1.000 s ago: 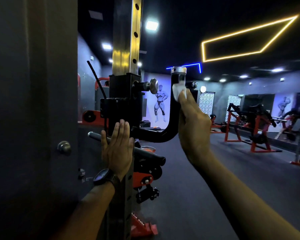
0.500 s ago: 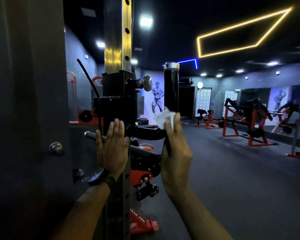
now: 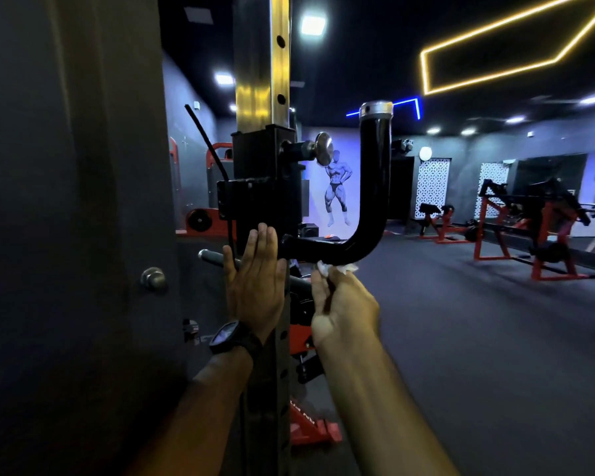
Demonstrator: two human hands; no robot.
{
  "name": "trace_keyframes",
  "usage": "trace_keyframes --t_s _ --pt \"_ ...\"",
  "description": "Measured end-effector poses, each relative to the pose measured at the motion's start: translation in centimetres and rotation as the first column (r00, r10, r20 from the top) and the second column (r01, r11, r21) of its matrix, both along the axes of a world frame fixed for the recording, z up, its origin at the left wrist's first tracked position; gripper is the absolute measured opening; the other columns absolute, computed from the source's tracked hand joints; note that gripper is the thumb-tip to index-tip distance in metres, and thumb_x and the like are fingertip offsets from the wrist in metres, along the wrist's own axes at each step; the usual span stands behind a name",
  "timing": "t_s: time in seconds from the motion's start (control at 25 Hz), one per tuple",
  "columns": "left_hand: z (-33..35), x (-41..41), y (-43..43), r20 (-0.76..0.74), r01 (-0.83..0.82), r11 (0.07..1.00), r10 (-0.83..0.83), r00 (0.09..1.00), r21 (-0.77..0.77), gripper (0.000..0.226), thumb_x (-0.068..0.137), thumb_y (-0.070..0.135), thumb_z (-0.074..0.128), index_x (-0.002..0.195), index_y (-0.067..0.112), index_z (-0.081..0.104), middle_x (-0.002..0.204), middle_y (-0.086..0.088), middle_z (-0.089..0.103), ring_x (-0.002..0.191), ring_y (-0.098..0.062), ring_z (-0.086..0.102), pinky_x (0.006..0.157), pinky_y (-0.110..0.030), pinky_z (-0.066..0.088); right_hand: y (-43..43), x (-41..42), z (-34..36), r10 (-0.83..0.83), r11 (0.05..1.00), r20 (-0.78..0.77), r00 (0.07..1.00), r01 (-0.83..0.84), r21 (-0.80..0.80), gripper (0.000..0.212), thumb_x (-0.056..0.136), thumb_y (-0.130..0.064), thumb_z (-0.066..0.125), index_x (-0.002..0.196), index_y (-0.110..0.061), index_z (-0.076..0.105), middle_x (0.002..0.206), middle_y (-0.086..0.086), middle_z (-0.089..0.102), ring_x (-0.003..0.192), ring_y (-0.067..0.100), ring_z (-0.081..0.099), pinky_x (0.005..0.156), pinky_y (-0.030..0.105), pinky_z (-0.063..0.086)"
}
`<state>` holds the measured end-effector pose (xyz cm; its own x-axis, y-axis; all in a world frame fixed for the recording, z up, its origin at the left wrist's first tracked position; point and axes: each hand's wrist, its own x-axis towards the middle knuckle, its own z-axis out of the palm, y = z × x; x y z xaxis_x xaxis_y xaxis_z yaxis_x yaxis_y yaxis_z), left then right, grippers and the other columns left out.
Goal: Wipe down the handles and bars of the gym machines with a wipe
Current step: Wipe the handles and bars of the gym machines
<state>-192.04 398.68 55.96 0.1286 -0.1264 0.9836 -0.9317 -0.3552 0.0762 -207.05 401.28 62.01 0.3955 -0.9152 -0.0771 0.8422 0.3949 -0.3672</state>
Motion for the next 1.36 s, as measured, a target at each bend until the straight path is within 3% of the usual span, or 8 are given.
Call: trace_keyframes --t_s 0.24,0.56,0.76,0.84,0.92,0.96,1.12,1.36 --pt "0.0 0.0 -0.1 -0.024 0.031 0.999 -0.031 0.999 0.013 0.055 0.101 0.034 0.029 0.151 0.014 0.019 0.155 -0.001 0.024 0.143 -0.015 0.023 0.118 -0.042 -0.009 -1.4 -0.9 0.9 0.286 0.958 -0.021 0.958 -0.287 -0.027 0.021 0.098 0.008 0.041 0.11 0.009 0.057 0.133 0.02 0.053 0.13 0.032 0.048 0.113 0.029 0.032" --pt "0.2 0.1 0.2 0.01 0.108 0.994 -0.108 0.994 0.028 0.052 0.1 0.026 0.035 0.149 0.012 0.024 0.154 -0.003 0.027 0.143 -0.016 0.025 0.118 -0.042 -0.006 -2.8 -0.2 0.2 0.447 0.894 0.009 0.894 -0.446 -0.05 0.029 0.098 0.008 0.038 0.124 0.015 0.051 0.134 0.031 0.051 0.13 0.038 0.046 0.091 0.032 0.049" --pt "0.1 0.2 0.1 -0.025 0.126 0.992 -0.125 0.992 0.012 0.054 0.1 0.027 0.033 0.151 0.014 0.019 0.154 0.0 0.024 0.143 -0.014 0.023 0.12 -0.038 -0.012 -1.3 -3.7 -2.4 0.183 0.929 -0.191 0.964 -0.233 -0.287 0.02 0.093 0.003 0.052 0.084 0.011 0.068 0.095 0.029 0.067 0.084 0.025 0.07 0.064 0.027 0.06" --pt "-0.3 0.0 0.1 -0.023 0.133 0.991 -0.133 0.991 0.003 0.054 0.1 0.027 0.034 0.15 0.015 0.021 0.154 0.0 0.026 0.143 -0.014 0.025 0.12 -0.038 -0.01 0.2 -4.2 -3.7 -0.524 0.648 -0.445 0.727 0.0 -0.762 0.012 0.092 -0.005 0.06 0.093 -0.001 0.072 0.091 0.024 0.07 0.074 0.011 0.062 0.06 0.023 0.052" --pt "-0.1 0.1 0.1 -0.02 0.117 0.993 -0.117 0.993 0.031 0.054 0.1 0.029 0.033 0.15 0.014 0.021 0.154 -0.001 0.026 0.142 -0.016 0.026 0.119 -0.039 -0.01 0.5 -3.5 -3.0 -0.975 0.057 -0.082 0.208 -0.123 -0.991 0.028 0.087 -0.004 0.066 0.114 -0.01 0.069 0.108 0.011 0.071 0.091 0.011 0.066 0.076 0.024 0.053" --pt "0.0 0.1 0.2 -0.017 0.104 0.994 -0.103 0.994 0.042 0.054 0.1 0.03 0.032 0.15 0.013 0.02 0.154 -0.003 0.027 0.142 -0.017 0.025 0.119 -0.039 -0.011 0.5 -3.0 -1.4 -0.993 -0.091 0.064 0.095 -0.306 -0.948 0.038 0.086 -0.005 0.066 0.123 -0.01 0.063 0.12 0.008 0.067 0.106 0.017 0.064 0.084 0.027 0.052" --pt "0.1 0.2 0.4 -0.025 0.121 0.991 -0.119 0.993 0.051 0.063 0.096 0.03 0.037 0.153 0.017 0.013 0.154 -0.002 0.025 0.144 -0.015 0.019 0.119 -0.037 -0.014 -0.6 0.5 4.1 -0.977 0.049 0.119 -0.177 -0.728 -0.684 0.034 0.097 -0.015 0.05 0.131 -0.011 0.051 0.123 0.011 0.055 0.112 0.028 0.056 0.072 0.033 0.044" --pt "0.0 0.1 0.1 0.011 0.105 0.994 -0.105 0.994 0.024 0.06 0.094 0.027 0.038 0.151 0.016 0.021 0.154 -0.003 0.03 0.143 -0.016 0.024 0.119 -0.036 -0.015 -0.6 -0.4 3.2 -0.847 0.044 0.439 -0.299 -0.863 -0.504 0.027 0.087 -0.024 0.066 0.102 -0.002 0.065 0.09 0.014 0.066 0.077 0.026 0.064 0.055 0.029 0.041"
